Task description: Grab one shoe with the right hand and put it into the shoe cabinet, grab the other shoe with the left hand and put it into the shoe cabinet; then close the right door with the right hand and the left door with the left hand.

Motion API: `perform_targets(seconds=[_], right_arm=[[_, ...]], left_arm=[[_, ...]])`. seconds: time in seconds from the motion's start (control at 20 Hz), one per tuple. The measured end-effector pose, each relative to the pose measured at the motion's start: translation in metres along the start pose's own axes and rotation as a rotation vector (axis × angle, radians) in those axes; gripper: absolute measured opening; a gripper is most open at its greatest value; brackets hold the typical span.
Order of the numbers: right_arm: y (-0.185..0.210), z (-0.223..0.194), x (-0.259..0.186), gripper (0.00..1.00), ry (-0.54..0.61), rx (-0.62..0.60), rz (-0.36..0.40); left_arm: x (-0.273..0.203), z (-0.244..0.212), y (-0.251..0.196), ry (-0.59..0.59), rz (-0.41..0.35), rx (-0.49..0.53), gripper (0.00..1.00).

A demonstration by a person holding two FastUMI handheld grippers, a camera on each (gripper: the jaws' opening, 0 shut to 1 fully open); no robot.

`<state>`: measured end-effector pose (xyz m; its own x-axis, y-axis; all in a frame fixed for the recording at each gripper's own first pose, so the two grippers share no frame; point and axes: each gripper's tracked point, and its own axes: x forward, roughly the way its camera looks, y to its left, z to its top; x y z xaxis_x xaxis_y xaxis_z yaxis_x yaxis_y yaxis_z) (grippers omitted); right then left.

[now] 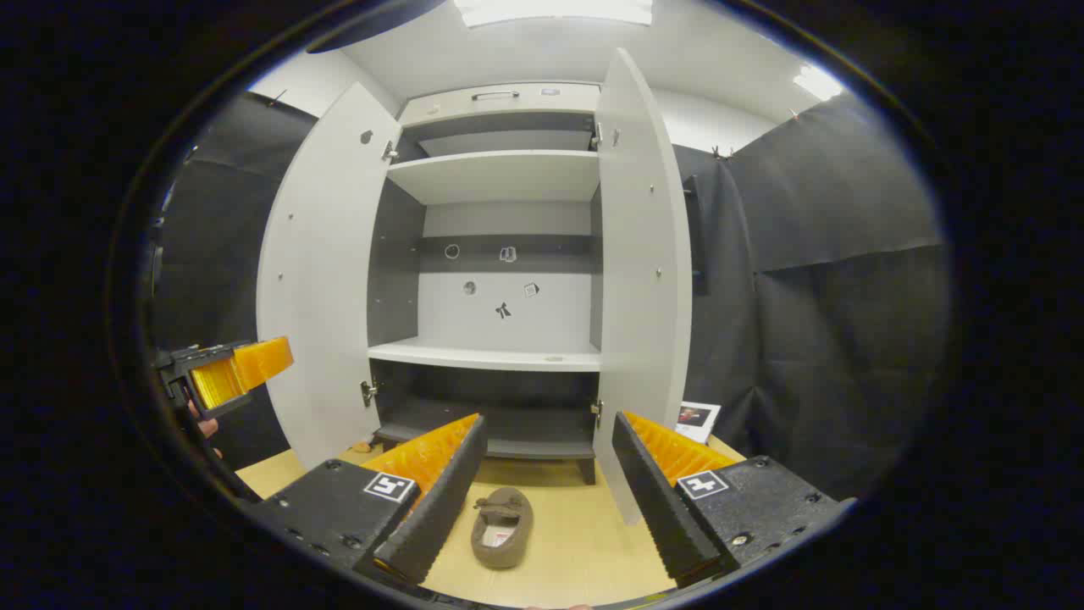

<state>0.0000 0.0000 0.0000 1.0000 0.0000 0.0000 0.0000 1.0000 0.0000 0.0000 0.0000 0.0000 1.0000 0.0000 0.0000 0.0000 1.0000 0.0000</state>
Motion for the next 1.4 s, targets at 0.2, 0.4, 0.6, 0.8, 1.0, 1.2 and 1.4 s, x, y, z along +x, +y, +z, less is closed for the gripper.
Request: perform_targets(seconds=[0.2, 0.4, 0.6, 0.8, 1.0, 1.2, 1.4], right_arm=[[0.003, -0.002, -0.001, 0.95, 0.009, -0.018, 0.007], [0.006, -0.001, -0.004, 0.98, 0.01, -0.017, 0.014], [0.008, -0.002, -0.006, 0.98, 0.015, -0.027, 0.022], [0.013, 0.002, -0.003, 0.98, 0.01, -0.051, 0.04], [0.023, 0.001, 0.017, 0.98, 0.008, -0.082, 0.074], [0.046, -0.022, 0.042, 0.98, 0.074, -0.043, 0.155], [0.063, -0.063, 0.074, 0.98, 0.149, -0.071, 0.196]], left_arm=[[0.0, -0.002, 0.001, 0.007, -0.001, 0.013, 0.95], [-0.002, -0.002, -0.003, 0.003, -0.008, 0.03, 0.95], [-0.004, -0.004, -0.009, 0.008, -0.022, 0.039, 0.95], [-0.008, -0.002, -0.011, -0.002, -0.022, 0.055, 0.95], [-0.012, -0.003, -0.009, 0.0, -0.011, 0.055, 0.95], [-0.016, -0.005, -0.004, 0.009, 0.001, 0.052, 0.95], [-0.017, -0.011, 0.005, 0.024, 0.016, 0.034, 0.95]])
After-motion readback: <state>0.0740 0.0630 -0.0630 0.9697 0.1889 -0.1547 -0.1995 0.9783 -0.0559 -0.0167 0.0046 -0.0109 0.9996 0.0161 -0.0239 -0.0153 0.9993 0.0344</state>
